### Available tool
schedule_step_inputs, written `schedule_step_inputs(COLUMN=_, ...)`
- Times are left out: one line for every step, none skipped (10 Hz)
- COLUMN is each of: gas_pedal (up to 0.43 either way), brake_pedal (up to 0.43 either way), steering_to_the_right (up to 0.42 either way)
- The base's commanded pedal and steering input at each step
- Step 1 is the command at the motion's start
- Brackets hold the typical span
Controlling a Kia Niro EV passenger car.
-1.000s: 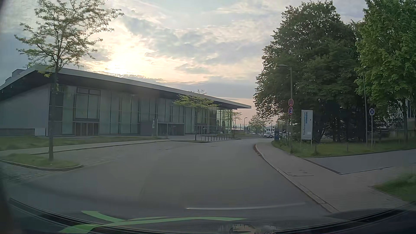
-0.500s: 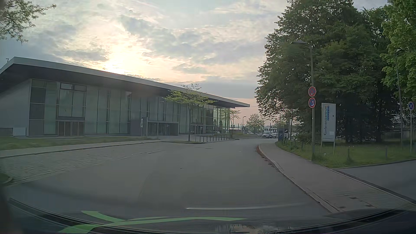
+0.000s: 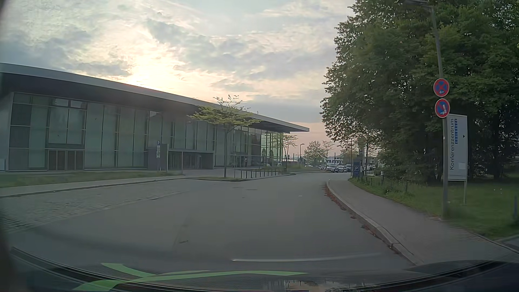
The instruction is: Follow the waypoints while adhering to traffic rules and regulations
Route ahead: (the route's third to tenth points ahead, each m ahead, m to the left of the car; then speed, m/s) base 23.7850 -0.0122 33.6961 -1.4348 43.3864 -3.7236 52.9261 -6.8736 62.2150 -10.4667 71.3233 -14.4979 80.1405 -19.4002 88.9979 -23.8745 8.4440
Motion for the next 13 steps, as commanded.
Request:
schedule_step_inputs(gas_pedal=0.028, brake_pedal=0.000, steering_to_the_right=0.017)
schedule_step_inputs(gas_pedal=0.028, brake_pedal=0.000, steering_to_the_right=0.019)
schedule_step_inputs(gas_pedal=0.028, brake_pedal=0.000, steering_to_the_right=0.022)
schedule_step_inputs(gas_pedal=0.028, brake_pedal=0.000, steering_to_the_right=0.023)
schedule_step_inputs(gas_pedal=0.028, brake_pedal=0.000, steering_to_the_right=0.023)
schedule_step_inputs(gas_pedal=0.028, brake_pedal=0.000, steering_to_the_right=0.023)
schedule_step_inputs(gas_pedal=0.020, brake_pedal=0.000, steering_to_the_right=0.024)
schedule_step_inputs(gas_pedal=0.020, brake_pedal=0.000, steering_to_the_right=0.025)
schedule_step_inputs(gas_pedal=0.020, brake_pedal=0.000, steering_to_the_right=0.025)
schedule_step_inputs(gas_pedal=0.020, brake_pedal=0.000, steering_to_the_right=0.025)
schedule_step_inputs(gas_pedal=0.020, brake_pedal=0.000, steering_to_the_right=0.025)
schedule_step_inputs(gas_pedal=0.020, brake_pedal=0.000, steering_to_the_right=0.024)
schedule_step_inputs(gas_pedal=0.020, brake_pedal=0.000, steering_to_the_right=0.024)
